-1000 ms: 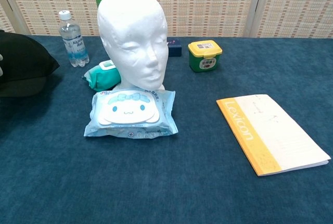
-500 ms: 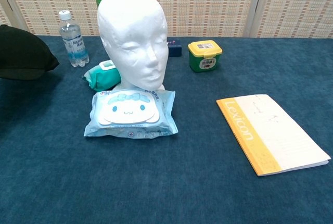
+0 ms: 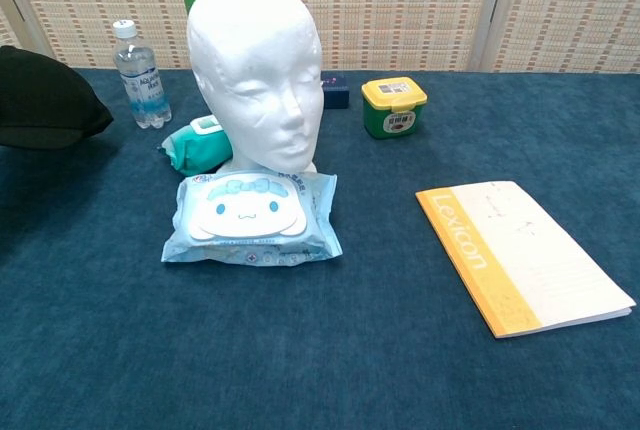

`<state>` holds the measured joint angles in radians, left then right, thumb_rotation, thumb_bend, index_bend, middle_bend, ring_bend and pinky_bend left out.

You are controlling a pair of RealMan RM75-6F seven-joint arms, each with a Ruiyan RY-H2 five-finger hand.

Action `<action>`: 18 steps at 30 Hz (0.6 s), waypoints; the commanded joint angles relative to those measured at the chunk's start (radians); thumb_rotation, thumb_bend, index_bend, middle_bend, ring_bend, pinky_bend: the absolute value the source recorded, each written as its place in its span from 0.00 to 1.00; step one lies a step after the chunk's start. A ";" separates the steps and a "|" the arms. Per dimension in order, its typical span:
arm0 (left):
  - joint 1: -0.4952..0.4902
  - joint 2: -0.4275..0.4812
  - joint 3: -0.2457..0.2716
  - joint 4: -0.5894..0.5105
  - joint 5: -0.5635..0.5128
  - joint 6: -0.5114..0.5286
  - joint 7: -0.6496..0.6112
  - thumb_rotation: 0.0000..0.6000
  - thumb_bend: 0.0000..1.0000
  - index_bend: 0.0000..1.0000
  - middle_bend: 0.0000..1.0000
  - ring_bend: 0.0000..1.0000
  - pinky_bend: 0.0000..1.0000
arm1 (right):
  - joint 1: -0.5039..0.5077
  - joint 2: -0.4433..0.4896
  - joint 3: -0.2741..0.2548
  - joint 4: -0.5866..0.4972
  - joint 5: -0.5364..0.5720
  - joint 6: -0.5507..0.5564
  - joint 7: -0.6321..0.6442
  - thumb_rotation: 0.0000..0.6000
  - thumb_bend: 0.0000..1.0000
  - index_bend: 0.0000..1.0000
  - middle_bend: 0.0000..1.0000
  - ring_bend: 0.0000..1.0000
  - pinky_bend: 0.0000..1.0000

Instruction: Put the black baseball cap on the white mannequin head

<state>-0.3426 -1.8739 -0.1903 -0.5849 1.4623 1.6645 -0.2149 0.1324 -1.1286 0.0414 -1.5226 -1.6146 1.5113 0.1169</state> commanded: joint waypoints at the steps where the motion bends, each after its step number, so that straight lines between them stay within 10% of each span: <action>1: 0.000 0.002 -0.001 -0.003 -0.003 -0.001 0.004 1.00 0.26 0.56 0.29 0.19 0.45 | 0.000 0.000 0.000 0.000 0.000 0.000 0.000 1.00 0.05 0.38 0.45 0.31 0.32; 18: 0.005 0.016 -0.001 -0.018 -0.005 0.009 -0.010 1.00 0.39 0.62 0.32 0.20 0.45 | 0.000 0.001 0.000 0.000 0.001 0.000 0.003 1.00 0.05 0.38 0.45 0.31 0.32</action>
<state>-0.3377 -1.8580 -0.1917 -0.6049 1.4551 1.6671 -0.2181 0.1325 -1.1278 0.0418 -1.5228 -1.6139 1.5113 0.1199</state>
